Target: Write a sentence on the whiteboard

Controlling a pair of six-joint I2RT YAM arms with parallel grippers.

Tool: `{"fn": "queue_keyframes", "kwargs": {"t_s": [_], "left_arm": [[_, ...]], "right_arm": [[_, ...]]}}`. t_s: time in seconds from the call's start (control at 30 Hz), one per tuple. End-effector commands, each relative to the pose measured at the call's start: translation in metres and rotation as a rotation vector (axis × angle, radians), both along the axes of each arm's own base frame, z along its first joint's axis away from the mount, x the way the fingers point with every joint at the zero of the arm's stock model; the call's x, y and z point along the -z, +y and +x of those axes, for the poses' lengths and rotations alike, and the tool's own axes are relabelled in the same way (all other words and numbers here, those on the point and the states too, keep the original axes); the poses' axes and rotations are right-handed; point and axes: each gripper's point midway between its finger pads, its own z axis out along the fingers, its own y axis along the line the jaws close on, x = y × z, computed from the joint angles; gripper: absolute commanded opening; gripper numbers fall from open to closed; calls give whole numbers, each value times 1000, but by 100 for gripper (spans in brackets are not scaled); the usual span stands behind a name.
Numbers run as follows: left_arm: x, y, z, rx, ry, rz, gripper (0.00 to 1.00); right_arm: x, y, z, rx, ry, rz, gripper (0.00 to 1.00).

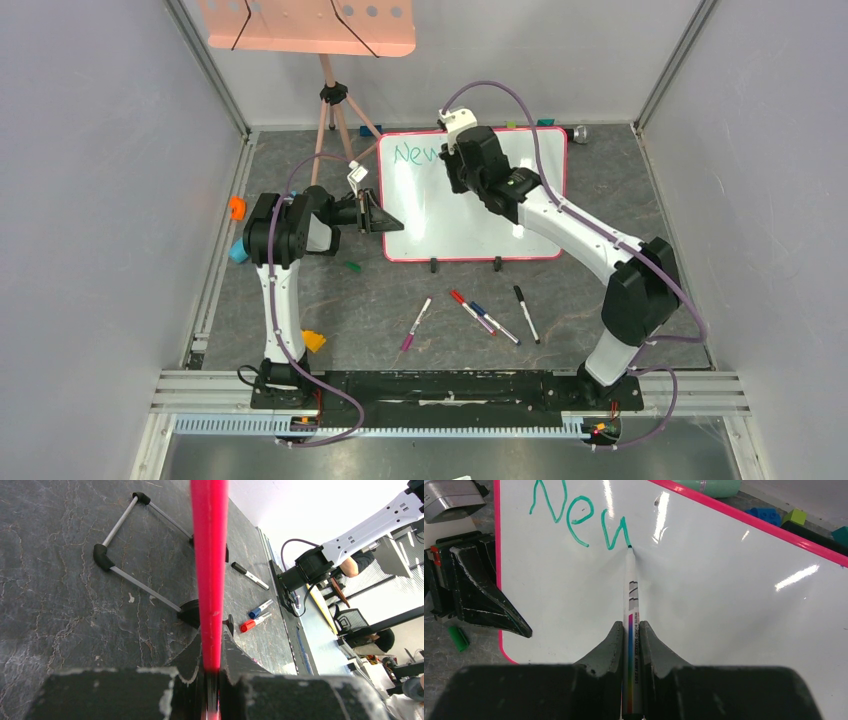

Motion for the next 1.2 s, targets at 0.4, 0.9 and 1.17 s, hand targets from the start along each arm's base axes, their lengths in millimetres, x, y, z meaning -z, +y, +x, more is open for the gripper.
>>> {"fn": "queue_keyframes", "kwargs": {"t_s": [0.4, 0.9, 1.17], "left_arm": [[8, -3, 8, -34, -72, -7, 2], [8, -3, 8, -34, -70, -7, 2], [9, -3, 8, -29, -68, -6, 2]], "right_arm": [[-9, -20, 19, 116, -28, -14, 0], [-38, -13, 25, 91, -83, 36, 0], [-85, -11, 7, 17, -176, 134, 0]]}}
